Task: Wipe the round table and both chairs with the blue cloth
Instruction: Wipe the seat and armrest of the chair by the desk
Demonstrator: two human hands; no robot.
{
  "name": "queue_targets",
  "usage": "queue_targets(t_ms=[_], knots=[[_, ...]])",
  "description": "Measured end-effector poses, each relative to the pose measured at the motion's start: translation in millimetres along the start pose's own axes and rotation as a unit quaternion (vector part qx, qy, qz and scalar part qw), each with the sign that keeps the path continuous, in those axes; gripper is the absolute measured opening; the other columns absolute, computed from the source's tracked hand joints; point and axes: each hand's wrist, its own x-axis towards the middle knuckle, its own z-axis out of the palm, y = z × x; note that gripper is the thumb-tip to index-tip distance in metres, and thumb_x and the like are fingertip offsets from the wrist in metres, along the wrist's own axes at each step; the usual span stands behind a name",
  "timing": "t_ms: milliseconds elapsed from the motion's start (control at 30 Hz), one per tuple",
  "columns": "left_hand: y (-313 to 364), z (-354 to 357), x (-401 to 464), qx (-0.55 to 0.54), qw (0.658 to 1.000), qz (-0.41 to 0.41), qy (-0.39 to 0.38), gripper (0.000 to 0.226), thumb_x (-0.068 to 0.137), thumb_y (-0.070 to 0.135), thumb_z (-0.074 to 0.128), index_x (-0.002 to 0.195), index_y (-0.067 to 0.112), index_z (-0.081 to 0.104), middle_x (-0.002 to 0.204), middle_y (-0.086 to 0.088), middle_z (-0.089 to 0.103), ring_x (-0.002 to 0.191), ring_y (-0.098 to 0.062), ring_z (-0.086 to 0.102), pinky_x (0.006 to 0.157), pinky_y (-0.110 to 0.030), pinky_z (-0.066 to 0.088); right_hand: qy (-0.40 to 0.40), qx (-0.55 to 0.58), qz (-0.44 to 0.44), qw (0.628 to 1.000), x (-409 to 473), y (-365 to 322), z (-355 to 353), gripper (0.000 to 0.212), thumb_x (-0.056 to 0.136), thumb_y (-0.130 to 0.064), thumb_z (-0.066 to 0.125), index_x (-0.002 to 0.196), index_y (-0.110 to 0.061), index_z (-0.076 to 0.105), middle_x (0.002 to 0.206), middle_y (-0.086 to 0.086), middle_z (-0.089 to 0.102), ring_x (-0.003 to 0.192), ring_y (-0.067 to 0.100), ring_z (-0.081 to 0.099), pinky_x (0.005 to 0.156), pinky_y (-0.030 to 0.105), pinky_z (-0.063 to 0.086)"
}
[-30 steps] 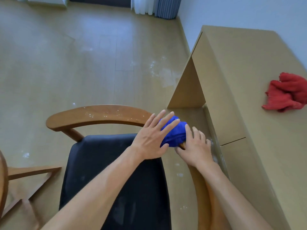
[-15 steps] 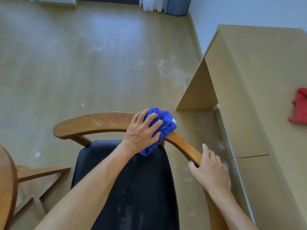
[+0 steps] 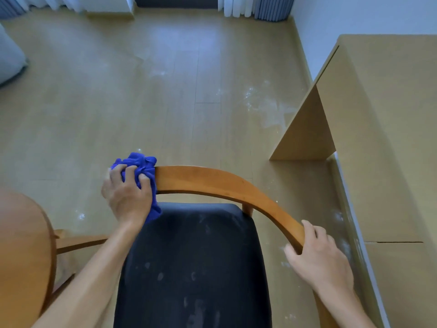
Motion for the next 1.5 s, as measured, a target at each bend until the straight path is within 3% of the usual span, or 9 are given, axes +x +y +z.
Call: queue_targets(t_ms=[200, 433, 667, 767, 833, 1067, 1267, 1367, 1500], knots=[[126.8, 40.1, -63.4, 0.006, 0.974, 0.209, -0.085, 0.05, 0.08, 0.058, 0.054, 0.108, 0.018, 0.064, 0.118, -0.01, 0.059, 0.126, -0.04, 0.046, 0.098, -0.052, 0.04, -0.028, -0.028, 0.012, 0.999, 0.9, -1.6, -2.7, 0.067, 0.09, -0.061, 0.04, 0.143, -0.027, 0.019, 0.133, -0.005, 0.04, 0.108, 0.012, 0.05, 0.081, 0.024, 0.044], [115.2, 45.4, -56.5, -0.016, 0.923, 0.37, -0.099, 0.028, 0.079, 0.038, 0.058, 0.095, 0.016, 0.065, 0.113, -0.011, 0.063, 0.116, -0.042, 0.053, 0.084, -0.049, 0.047, -0.038, -0.027, 0.056, 0.997, -2.2, -7.0, -2.2, 0.056, 0.086, -0.058, 0.04, 0.136, -0.036, 0.027, 0.124, -0.006, 0.044, 0.099, 0.017, 0.048, 0.08, 0.031, 0.043], [-56.8, -21.2, 22.8, 0.013, 0.997, 0.052, -0.063, 0.03, 0.082, 0.027, 0.064, 0.107, 0.012, 0.062, 0.123, -0.014, 0.053, 0.114, -0.039, 0.05, 0.086, -0.047, 0.048, -0.045, -0.034, 0.058, 0.997, -3.0, -15.7, -5.4, 0.053, 0.087, -0.057, 0.04, 0.133, -0.034, 0.028, 0.118, -0.007, 0.042, 0.09, 0.015, 0.043, 0.075, 0.03, 0.04], [-73.6, -27.3, 23.4, -0.022, 0.992, -0.115, -0.042, 0.03, 0.088, 0.028, 0.059, 0.114, 0.013, 0.056, 0.122, -0.013, 0.051, 0.108, -0.037, 0.051, 0.084, -0.045, 0.045, -0.046, -0.037, 0.05, 0.997, -2.9, -16.7, -6.4, 0.056, 0.087, -0.059, 0.041, 0.134, -0.033, 0.026, 0.112, -0.008, 0.04, 0.089, 0.013, 0.045, 0.073, 0.028, 0.039], [-65.4, -21.2, 20.8, -0.015, 0.992, -0.126, -0.019, 0.029, 0.088, 0.028, 0.057, 0.113, 0.013, 0.055, 0.121, -0.012, 0.051, 0.109, -0.037, 0.05, 0.082, -0.045, 0.045, -0.05, -0.039, 0.049, 0.997, -0.8, -15.2, -6.0, 0.059, 0.087, -0.06, 0.042, 0.136, -0.031, 0.026, 0.117, -0.007, 0.043, 0.088, 0.012, 0.045, 0.071, 0.026, 0.038], [-0.6, 12.0, 3.4, 0.105, 0.991, 0.084, -0.006, 0.027, 0.089, 0.033, 0.053, 0.101, 0.01, 0.058, 0.119, -0.013, 0.055, 0.121, -0.039, 0.046, 0.083, -0.052, 0.046, -0.036, -0.023, 0.039, 0.998, 0.8, -7.6, -1.5, 0.062, 0.087, -0.059, 0.046, 0.137, -0.027, 0.029, 0.122, -0.006, 0.046, 0.086, 0.009, 0.043, 0.068, 0.021, 0.035], [116.4, 40.6, -53.4, 0.048, 0.967, 0.24, -0.073, 0.028, 0.084, 0.037, 0.054, 0.097, 0.014, 0.063, 0.113, -0.011, 0.061, 0.117, -0.039, 0.052, 0.086, -0.047, 0.046, -0.014, -0.025, 0.019, 0.999, 2.8, -0.6, 4.3, 0.066, 0.087, -0.06, 0.044, 0.14, -0.025, 0.026, 0.131, -0.003, 0.043, 0.11, 0.013, 0.05, 0.082, 0.023, 0.042], [181.3, 52.2, -111.7, -0.048, 0.923, 0.352, -0.148, 0.025, 0.079, 0.037, 0.058, 0.088, 0.014, 0.064, 0.103, -0.009, 0.064, 0.111, -0.039, 0.056, 0.089, -0.05, 0.046, -0.005, -0.058, 0.023, 0.998, 1.3, -1.0, 7.5, 0.066, 0.083, -0.056, 0.05, 0.135, -0.021, 0.034, 0.132, 0.001, 0.044, 0.122, 0.021, 0.046, 0.092, 0.035, 0.043], [204.5, 60.1, -144.1, -0.078, 0.853, 0.478, -0.193, 0.024, 0.081, 0.039, 0.058, 0.083, 0.015, 0.063, 0.1, -0.006, 0.064, 0.104, -0.035, 0.058, 0.082, -0.046, 0.046, 0.014, -0.062, 0.032, 0.997, 1.1, 3.3, 12.0, 0.061, 0.063, -0.045, 0.07, 0.111, -0.011, 0.054, 0.116, 0.012, 0.058, 0.113, 0.034, 0.053, 0.08, 0.048, 0.049]])
